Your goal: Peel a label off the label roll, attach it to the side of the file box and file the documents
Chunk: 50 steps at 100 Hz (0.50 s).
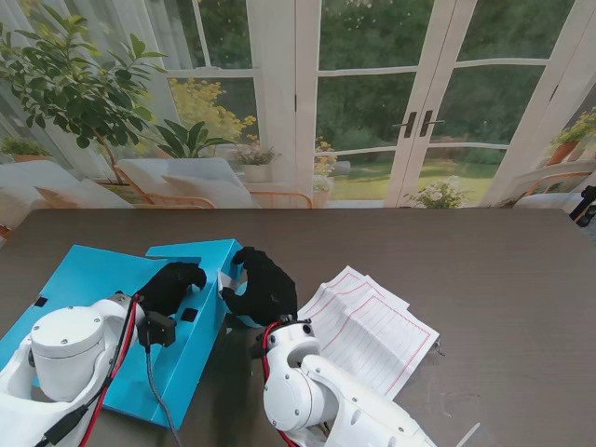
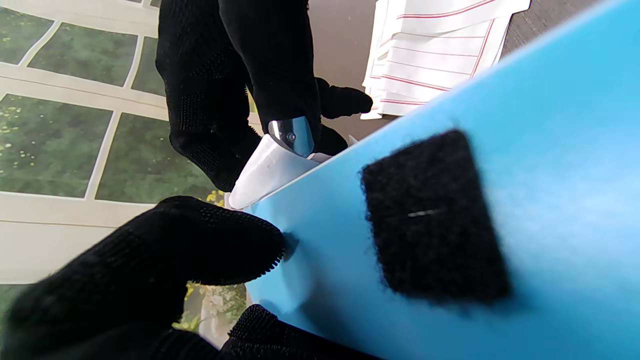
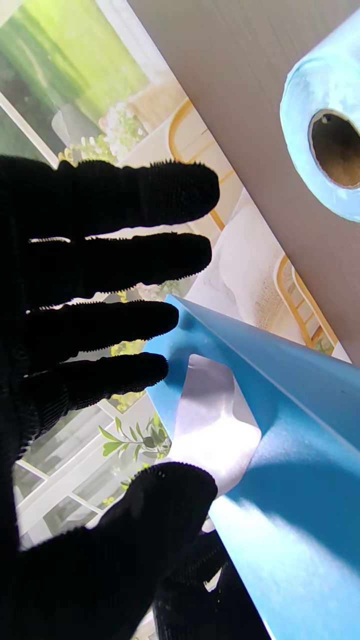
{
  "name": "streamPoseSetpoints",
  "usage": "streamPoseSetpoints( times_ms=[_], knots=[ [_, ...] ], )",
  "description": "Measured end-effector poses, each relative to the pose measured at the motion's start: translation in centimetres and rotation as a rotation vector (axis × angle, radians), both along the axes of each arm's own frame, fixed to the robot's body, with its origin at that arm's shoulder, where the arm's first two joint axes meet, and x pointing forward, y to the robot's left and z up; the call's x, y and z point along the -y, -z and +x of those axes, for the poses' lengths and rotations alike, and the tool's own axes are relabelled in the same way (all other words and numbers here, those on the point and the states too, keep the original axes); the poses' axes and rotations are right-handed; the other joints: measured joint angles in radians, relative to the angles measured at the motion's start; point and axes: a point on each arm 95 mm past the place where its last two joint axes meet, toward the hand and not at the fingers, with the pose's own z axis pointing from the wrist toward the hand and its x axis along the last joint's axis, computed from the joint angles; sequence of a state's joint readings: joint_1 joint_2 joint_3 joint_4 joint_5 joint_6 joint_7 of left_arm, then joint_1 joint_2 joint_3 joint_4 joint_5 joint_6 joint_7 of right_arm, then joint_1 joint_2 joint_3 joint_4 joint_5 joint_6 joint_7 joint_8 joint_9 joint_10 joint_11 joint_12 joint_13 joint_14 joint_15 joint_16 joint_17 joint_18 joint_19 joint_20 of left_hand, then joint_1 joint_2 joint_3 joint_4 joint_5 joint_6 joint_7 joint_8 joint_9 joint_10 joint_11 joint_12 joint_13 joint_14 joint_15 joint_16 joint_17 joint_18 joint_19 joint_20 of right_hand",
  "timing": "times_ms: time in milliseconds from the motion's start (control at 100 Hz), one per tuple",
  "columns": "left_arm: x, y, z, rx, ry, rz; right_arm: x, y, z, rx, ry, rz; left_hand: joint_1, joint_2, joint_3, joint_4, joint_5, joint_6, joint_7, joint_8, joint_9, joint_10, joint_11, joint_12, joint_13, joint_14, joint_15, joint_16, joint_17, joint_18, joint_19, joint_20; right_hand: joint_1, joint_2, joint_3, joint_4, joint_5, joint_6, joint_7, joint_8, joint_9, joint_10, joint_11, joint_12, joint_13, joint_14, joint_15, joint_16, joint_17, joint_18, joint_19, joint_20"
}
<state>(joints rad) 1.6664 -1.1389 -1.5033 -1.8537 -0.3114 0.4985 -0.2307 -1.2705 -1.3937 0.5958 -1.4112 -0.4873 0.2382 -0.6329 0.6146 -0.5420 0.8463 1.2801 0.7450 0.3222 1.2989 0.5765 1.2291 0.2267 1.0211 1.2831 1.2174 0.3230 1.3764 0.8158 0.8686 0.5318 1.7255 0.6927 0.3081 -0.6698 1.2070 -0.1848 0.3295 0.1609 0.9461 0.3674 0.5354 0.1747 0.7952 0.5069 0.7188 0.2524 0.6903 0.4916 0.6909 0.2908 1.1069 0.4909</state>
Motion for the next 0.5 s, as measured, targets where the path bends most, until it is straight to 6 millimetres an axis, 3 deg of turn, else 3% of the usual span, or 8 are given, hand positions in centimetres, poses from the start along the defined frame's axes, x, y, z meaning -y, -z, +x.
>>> streamPoseSetpoints(
  times_ms=[500],
  knots=[
    [-0.24, 0.16, -0.18, 0.009, 0.037, 0.029, -0.40, 0.25, -0.15, 0.003, 0.035, -0.013, 0.000, 0.000, 0.000, -0.001, -0.002, 0.001, 0.001, 0.001, -0.001, 0.000, 0.000, 0.000, 0.000, -0.001, 0.000, -0.002, 0.000, 0.000, 0.000, 0.000, -0.035, 0.027, -0.002, 0.000, -0.020, 0.003, 0.016, 0.000, -0.025, 0.004, 0.000, -0.003, -0.010, 0.005, 0.005, -0.018, 0.000, 0.000, -0.011, 0.000]
  ],
)
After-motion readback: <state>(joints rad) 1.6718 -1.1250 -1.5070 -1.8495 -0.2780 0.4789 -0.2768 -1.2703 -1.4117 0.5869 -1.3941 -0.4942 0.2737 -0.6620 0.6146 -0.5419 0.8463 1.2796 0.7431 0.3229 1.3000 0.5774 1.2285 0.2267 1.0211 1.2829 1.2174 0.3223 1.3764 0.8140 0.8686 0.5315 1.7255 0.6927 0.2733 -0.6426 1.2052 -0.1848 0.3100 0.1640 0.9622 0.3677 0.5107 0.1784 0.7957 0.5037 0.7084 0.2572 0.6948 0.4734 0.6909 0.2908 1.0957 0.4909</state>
